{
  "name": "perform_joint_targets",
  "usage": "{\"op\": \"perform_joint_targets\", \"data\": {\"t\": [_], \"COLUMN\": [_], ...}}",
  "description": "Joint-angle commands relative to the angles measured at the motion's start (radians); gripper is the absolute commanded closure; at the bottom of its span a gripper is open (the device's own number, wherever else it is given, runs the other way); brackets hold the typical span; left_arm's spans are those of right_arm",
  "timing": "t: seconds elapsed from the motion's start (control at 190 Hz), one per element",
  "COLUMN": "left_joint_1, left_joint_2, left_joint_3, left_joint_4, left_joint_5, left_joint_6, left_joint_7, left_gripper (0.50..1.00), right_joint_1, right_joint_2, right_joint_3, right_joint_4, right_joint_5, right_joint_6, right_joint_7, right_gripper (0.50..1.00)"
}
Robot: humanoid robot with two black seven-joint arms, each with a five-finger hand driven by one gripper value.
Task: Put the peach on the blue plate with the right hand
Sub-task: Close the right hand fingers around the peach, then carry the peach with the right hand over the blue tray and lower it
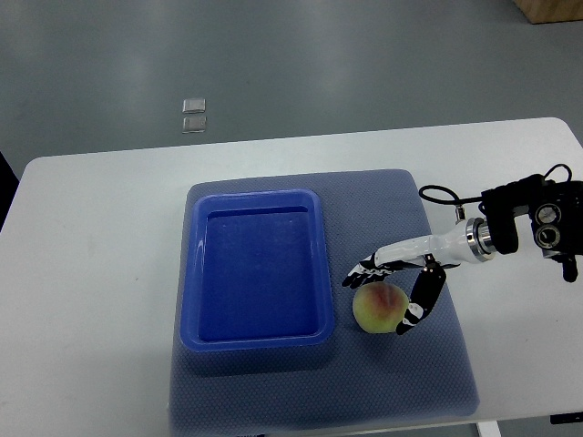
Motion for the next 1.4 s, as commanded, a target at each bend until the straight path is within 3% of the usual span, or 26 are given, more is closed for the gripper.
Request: {"op": "perform_joint_targets", "data": {"t": [0.0, 0.252, 0.714, 0.772, 0.824, 0.83, 0.903, 0.966, 0.971, 1.182, 1.281, 1.334, 1.339, 1.35, 1.397], "left_joint_1": [0.000, 0.000, 0.000, 0.000, 0.000, 0.000, 0.000, 0.000, 0.000, 0.000, 0.001, 0.001, 0.000, 0.001, 0.001], "left_joint_2": [0.000, 0.000, 0.000, 0.000, 0.000, 0.000, 0.000, 0.000, 0.000, 0.000, 0.000, 0.000, 0.000, 0.000, 0.000], "left_joint_3": [-0.001, 0.001, 0.001, 0.001, 0.001, 0.001, 0.001, 0.001, 0.001, 0.001, 0.001, 0.001, 0.001, 0.001, 0.001], "left_joint_4": [0.001, -0.001, -0.004, -0.004, -0.004, -0.004, -0.004, -0.004, -0.004, -0.004, -0.002, -0.002, -0.002, -0.002, -0.002], "left_joint_5": [0.000, 0.000, 0.000, 0.000, 0.000, 0.000, 0.000, 0.000, 0.000, 0.002, 0.002, 0.002, 0.000, 0.000, 0.000], "left_joint_6": [0.000, 0.002, 0.000, 0.000, 0.000, 0.000, 0.000, 0.000, 0.000, 0.002, 0.002, 0.002, 0.002, 0.002, 0.002], "left_joint_7": [0.000, 0.000, 0.000, 0.000, 0.000, 0.000, 0.000, 0.000, 0.000, 0.000, 0.000, 0.000, 0.000, 0.000, 0.000], "left_gripper": [0.500, 0.500, 0.500, 0.500, 0.500, 0.500, 0.500, 0.500, 0.500, 0.500, 0.500, 0.500, 0.500, 0.500, 0.500], "right_joint_1": [-0.024, -0.053, -0.093, -0.093, -0.093, -0.093, -0.093, -0.093, -0.093, -0.078, 0.118, 0.118, 0.199, 0.216, 0.230], "right_joint_2": [0.003, 0.012, 0.017, 0.017, 0.017, 0.015, 0.015, 0.015, 0.014, -0.019, -0.103, -0.103, -0.139, -0.147, -0.154], "right_joint_3": [0.001, 0.000, -0.002, -0.002, -0.002, -0.002, -0.002, -0.002, -0.003, -0.002, 0.012, 0.012, 0.029, 0.033, 0.038], "right_joint_4": [-0.003, -0.014, -0.035, -0.035, -0.035, -0.035, -0.035, -0.035, -0.035, -0.031, -0.023, -0.023, -0.023, -0.023, -0.023], "right_joint_5": [-0.007, -0.018, -0.061, -0.061, -0.061, -0.064, -0.093, -0.100, -0.118, -0.132, -0.123, -0.123, -0.118, -0.116, -0.116], "right_joint_6": [-0.049, -0.139, -0.157, -0.156, -0.156, -0.156, -0.156, -0.156, -0.156, -0.144, -0.061, -0.061, -0.014, -0.004, 0.004], "right_joint_7": [0.020, 0.041, 0.059, 0.066, 0.066, 0.072, 0.075, 0.076, 0.084, 0.087, 0.099, 0.099, 0.099, 0.101, 0.101], "right_gripper": [0.570, 0.574, 0.603, 0.644, 0.644, 0.707, 0.862, 0.875, 1.000, 1.000, 1.000, 1.000, 1.000, 1.000, 1.000]}}
